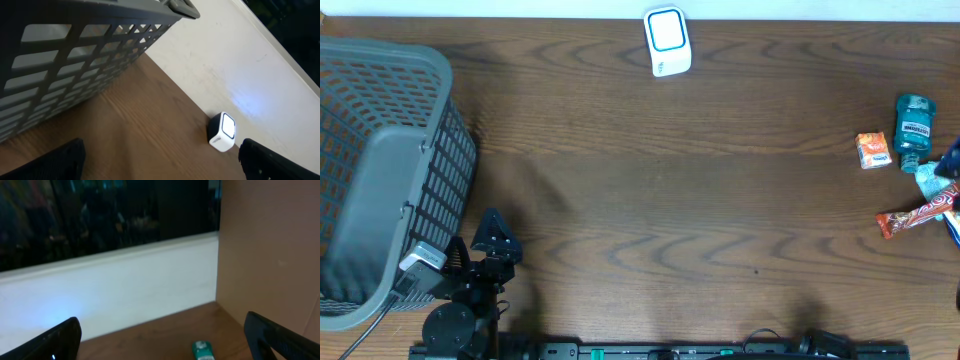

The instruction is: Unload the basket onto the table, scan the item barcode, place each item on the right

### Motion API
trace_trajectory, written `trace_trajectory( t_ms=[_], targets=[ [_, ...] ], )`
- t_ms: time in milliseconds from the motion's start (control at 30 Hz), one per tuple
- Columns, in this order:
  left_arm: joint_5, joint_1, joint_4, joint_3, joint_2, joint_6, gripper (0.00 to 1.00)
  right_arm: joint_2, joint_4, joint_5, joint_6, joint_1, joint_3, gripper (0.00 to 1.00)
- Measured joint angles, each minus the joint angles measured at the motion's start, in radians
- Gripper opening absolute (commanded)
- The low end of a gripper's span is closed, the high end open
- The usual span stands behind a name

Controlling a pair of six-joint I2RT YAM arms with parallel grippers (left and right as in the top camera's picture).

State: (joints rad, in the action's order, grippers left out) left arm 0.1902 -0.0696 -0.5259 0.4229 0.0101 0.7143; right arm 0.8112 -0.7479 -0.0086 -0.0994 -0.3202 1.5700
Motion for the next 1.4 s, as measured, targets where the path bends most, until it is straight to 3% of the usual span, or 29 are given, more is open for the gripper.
trace_trajectory(
  t_ms=[267,600,867,1100,1400],
  targets=[
    [0.0,0.0,0.0,0.0,0.0,0.0,0.98,-0.058,-0.044,0.0,0.0,0.0,0.0,0.99],
    [0.0,0.0,0.0,0.0,0.0,0.0,0.98,-0.165,-0.267,0.024,0.0,0.054,0.0,0.99],
    [0.0,0.0,0.0,0.0,0.0,0.0,0.98,-0.296,-0.259,0.032,0.0,0.158,-0.049,0.99],
    [0.0,0.0,0.001,0.0,0.0,0.0,0.98,-0.496,-0.05,0.034,0.0,0.18,-0.323,0.99],
    [0.0,0.0,0.0,0.0,0.0,0.0,0.98,-0.736,0.408,-0.006,0.0,0.218,-0.826,0.99]
  ],
)
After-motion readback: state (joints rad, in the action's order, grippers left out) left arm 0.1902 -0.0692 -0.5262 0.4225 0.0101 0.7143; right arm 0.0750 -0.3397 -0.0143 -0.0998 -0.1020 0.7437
